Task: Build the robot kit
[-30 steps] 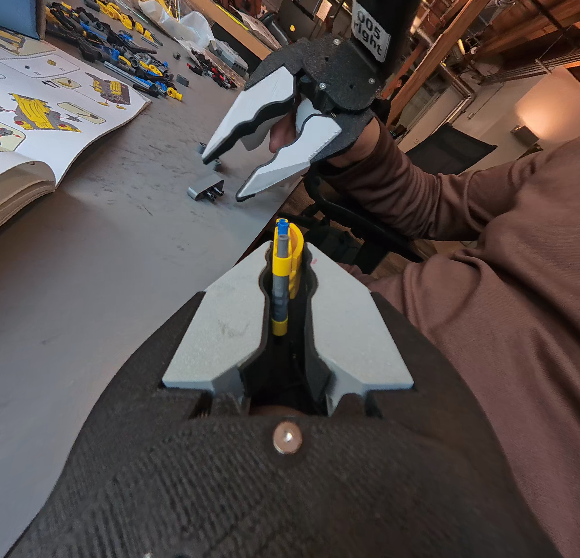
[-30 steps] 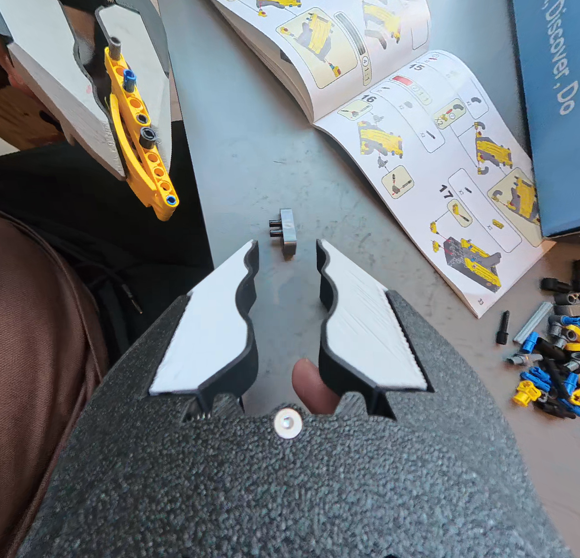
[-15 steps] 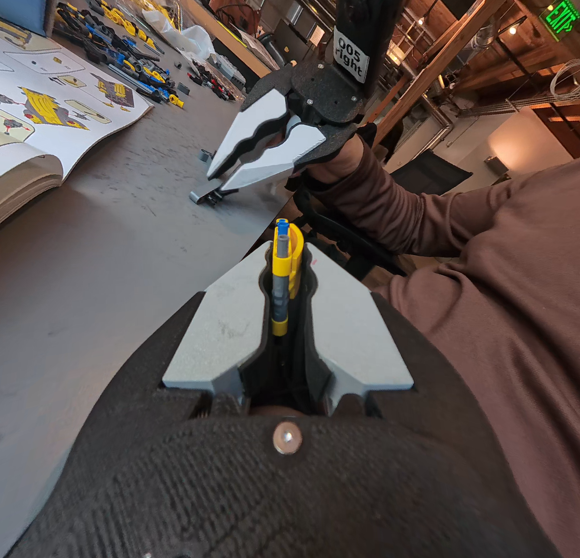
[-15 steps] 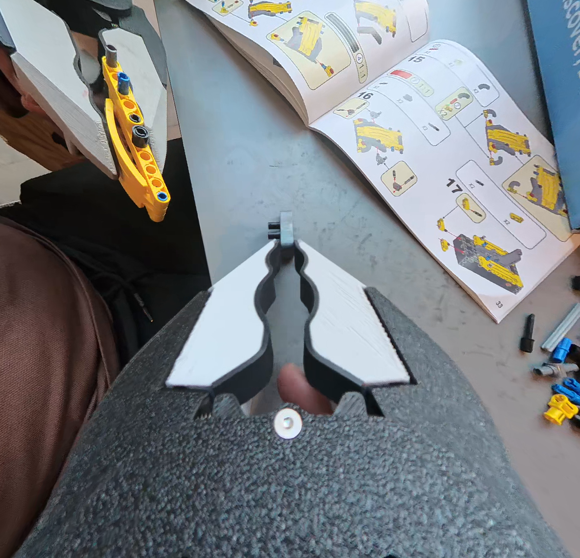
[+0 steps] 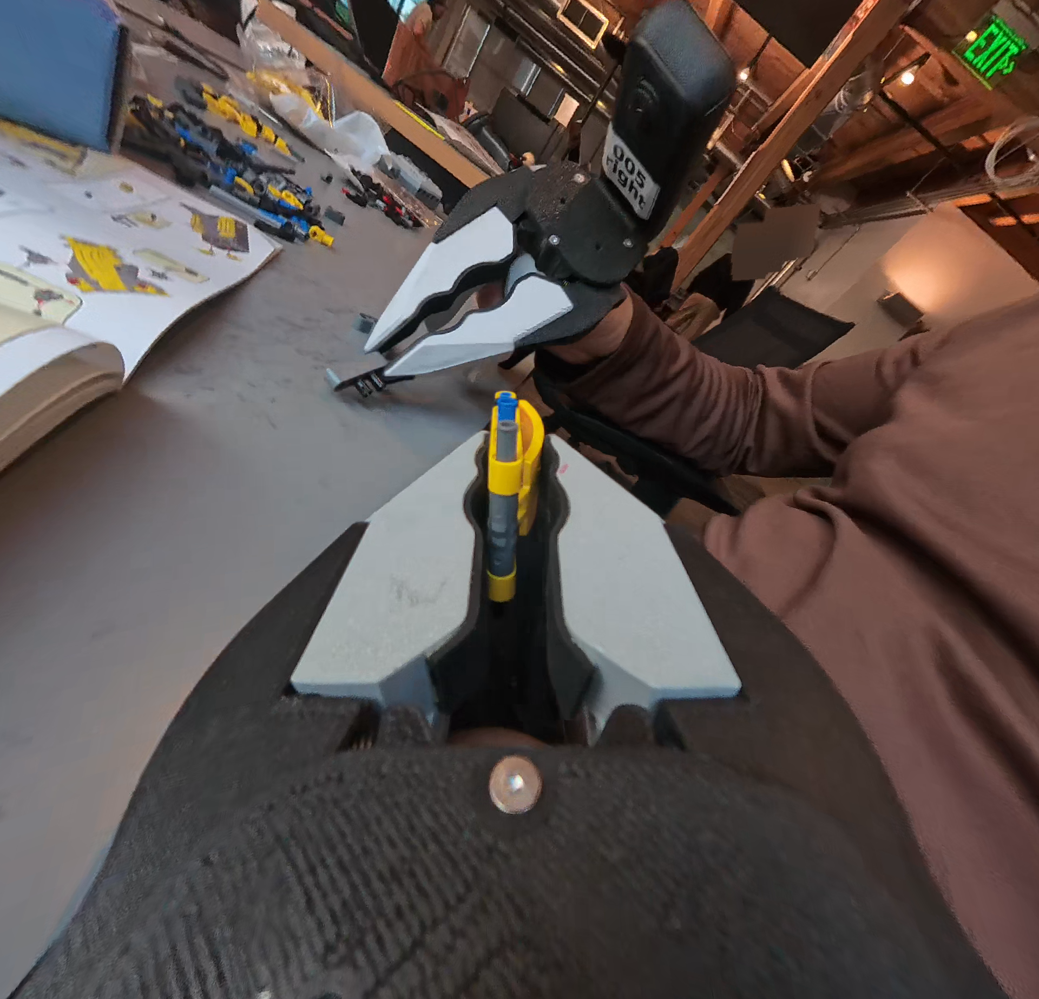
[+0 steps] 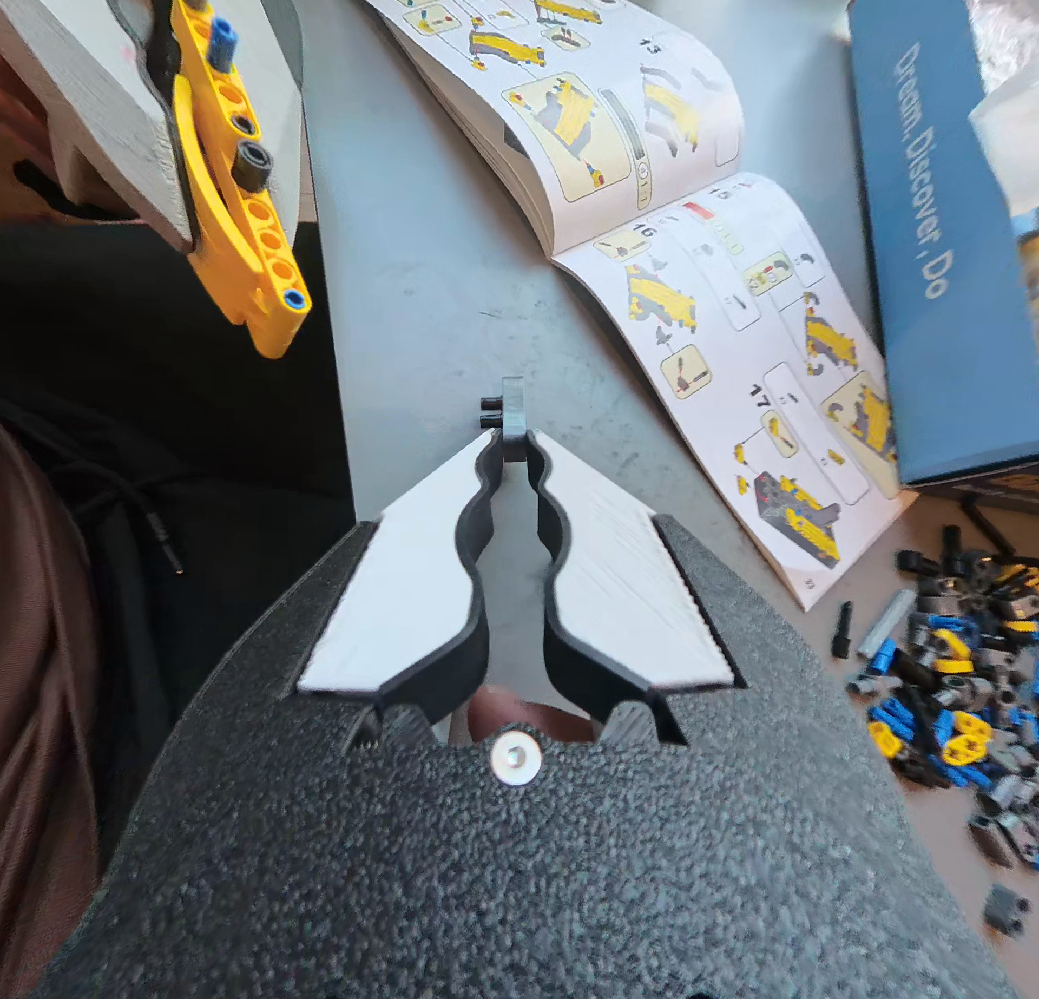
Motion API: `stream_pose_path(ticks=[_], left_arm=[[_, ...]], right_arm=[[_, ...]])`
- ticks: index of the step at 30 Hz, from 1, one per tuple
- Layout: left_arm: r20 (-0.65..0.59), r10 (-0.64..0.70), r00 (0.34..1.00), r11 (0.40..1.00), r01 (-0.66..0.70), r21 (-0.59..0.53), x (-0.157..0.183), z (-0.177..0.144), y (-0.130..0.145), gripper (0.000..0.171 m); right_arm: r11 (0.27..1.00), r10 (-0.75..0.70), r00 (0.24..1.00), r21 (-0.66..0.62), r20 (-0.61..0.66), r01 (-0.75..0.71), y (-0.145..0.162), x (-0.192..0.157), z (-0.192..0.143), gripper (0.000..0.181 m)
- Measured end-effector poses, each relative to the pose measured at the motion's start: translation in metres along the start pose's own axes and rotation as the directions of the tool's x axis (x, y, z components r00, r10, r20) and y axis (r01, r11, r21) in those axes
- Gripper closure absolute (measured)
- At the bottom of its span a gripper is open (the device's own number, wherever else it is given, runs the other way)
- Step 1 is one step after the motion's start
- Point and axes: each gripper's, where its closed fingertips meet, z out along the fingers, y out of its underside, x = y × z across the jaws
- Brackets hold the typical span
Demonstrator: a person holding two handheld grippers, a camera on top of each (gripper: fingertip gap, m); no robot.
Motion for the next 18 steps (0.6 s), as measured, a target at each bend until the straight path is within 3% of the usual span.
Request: stream_pose_path(ticks=[5,13,18], left_arm=[[0.108,0.202,0.974,0.977,-0.191,-0.098,-0.009,0.003,0.011,0.158],[0.12,0.229,0.966,0.972,-0.221,-0.077,-0.009,0.001,0.007,0.158],[0.135,0.235,0.963,0.972,-0.229,-0.058,-0.01,-0.001,0.003,0.158]], right_arm=[[0.989,-0.147,0.984,-0.036,-0.102,0.144,0.005,0.007,0.005,0.174],[0.98,-0.2,0.974,-0.036,-0.106,0.197,0.006,0.004,0.005,0.171],[0.988,-0.151,0.986,-0.002,-0.076,0.151,0.003,0.003,0.004,0.164]])
